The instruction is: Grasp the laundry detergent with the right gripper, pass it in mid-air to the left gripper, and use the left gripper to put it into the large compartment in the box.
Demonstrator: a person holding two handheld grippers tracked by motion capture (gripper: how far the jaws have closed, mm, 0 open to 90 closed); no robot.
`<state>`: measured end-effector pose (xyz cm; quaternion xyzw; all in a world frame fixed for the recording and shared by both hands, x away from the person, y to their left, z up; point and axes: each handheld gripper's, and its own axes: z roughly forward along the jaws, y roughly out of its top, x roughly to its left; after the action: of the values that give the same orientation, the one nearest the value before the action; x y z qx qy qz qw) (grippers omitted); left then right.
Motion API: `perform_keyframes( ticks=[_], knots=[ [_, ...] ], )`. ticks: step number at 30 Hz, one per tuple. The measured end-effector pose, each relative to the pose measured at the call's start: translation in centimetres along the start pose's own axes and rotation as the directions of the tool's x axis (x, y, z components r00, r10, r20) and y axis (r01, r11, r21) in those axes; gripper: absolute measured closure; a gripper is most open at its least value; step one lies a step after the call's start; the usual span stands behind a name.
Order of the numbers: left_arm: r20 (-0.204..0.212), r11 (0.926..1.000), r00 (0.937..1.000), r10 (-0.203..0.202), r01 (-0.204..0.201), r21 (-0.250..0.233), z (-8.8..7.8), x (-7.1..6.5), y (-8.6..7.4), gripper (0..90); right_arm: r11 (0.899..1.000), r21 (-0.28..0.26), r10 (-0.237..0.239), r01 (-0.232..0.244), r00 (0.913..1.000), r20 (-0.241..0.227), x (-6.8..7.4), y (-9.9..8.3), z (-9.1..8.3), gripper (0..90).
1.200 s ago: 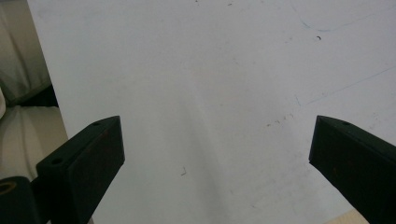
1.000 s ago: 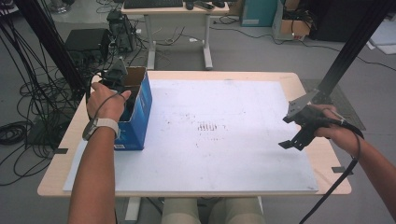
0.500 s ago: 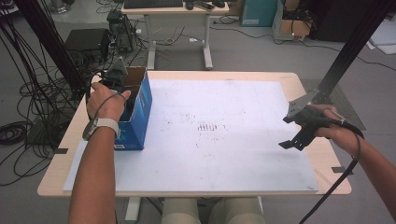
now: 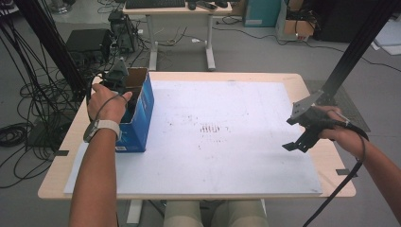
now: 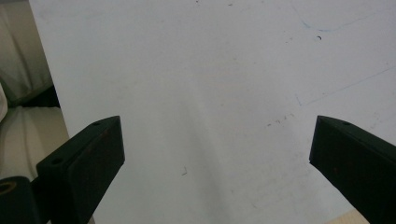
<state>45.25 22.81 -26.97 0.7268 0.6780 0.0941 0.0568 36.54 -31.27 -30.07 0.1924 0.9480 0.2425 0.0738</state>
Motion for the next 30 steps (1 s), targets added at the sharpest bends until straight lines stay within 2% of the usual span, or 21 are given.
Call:
perform_keyframes(
  ticks=[3,4,6,8,30],
  knots=[
    [0.0,1.0,1.0,0.0,0.0,0.0,0.0,0.0,0.0,37.5,1.0,0.002,0.001,-0.001,1.0,0.001,0.04,0.0,0.0,3.1],
    [0.0,1.0,1.0,0.0,0.0,0.001,-0.01,0.0,0.0,37.5,1.0,0.01,-0.023,0.023,0.9997,0.003,-0.13,-0.04,-0.06,3.1],
    [0.0,1.0,1.0,-0.001,0.001,0.001,-0.01,0.01,-0.01,37.5,1.0,0.01,-0.024,0.023,0.9997,0.003,-0.12,-0.03,-0.05,3.1],
    [-0.001,1.0,1.0,-0.001,0.001,0.0,0.0,-0.01,-0.02,37.5,1.0,0.001,0.002,-0.002,1.0,0.0,0.07,0.02,0.01,3.1],
    [0.003,0.9999,0.9999,-0.01,0.01,0.003,-0.02,0.02,-0.05,37.5,1.0,0.003,-0.007,0.007,1.0,-0.003,0.03,0.05,0.07,3.1]
  ],
)
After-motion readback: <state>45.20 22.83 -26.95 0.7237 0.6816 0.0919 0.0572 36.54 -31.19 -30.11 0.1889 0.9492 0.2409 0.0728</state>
